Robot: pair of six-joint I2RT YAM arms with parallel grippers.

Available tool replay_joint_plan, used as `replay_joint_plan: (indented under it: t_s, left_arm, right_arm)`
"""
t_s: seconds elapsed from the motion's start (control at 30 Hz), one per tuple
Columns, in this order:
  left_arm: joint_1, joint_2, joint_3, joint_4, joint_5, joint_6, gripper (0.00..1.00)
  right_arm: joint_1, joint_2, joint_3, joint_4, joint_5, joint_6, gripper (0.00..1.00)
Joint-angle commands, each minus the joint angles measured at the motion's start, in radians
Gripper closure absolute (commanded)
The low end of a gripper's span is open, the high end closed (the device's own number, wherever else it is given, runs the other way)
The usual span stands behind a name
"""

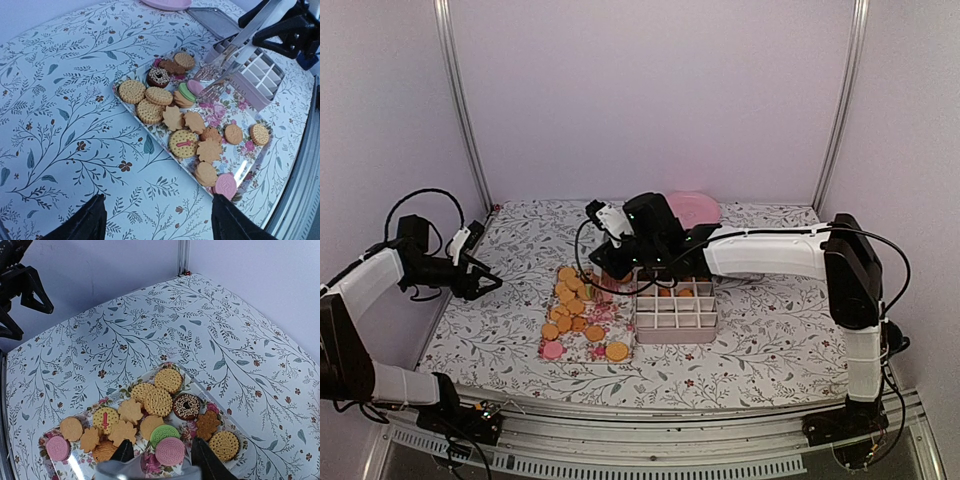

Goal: Pack the cookies
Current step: Pick up the fake cookies from the plate.

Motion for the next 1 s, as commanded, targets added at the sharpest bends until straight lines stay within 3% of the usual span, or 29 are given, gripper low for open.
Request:
replay_joint_plan:
  t_s: [0.0,0.1,0.3,0.47,0.97]
  left_arm:
    - [0.011,-0.011,0.025,-0.013,0.018,0.011,0.27]
    - [0.010,-0.012,0.025,-0.013,0.016,0.012,0.27]
    - [0.011,-0.014,0.029,-0.015,0.021,0.012,0.27]
    - [0.011,-0.013,0.035,-0.015,0.020,0.012,0.27]
    - [0.010,-0.010,0.043,-0.019,0.024,0.009,0.28]
  right_arm:
    - [-0.002,0.022,0.034,0.034,0.010,-0.009,0.60]
    - [-0.002,0.021,0.027,0.034,0.004,-0.009,0.65]
    - [-0.001,-0.012,-0.001,0.037,0.009,-0.002,0.86]
    - [-0.002,-0.066,-0.022,0.042,0.019,-0.002,0.95]
    - [-0.027,-0.090,-0.019,0.052,0.080,-0.037,1.00]
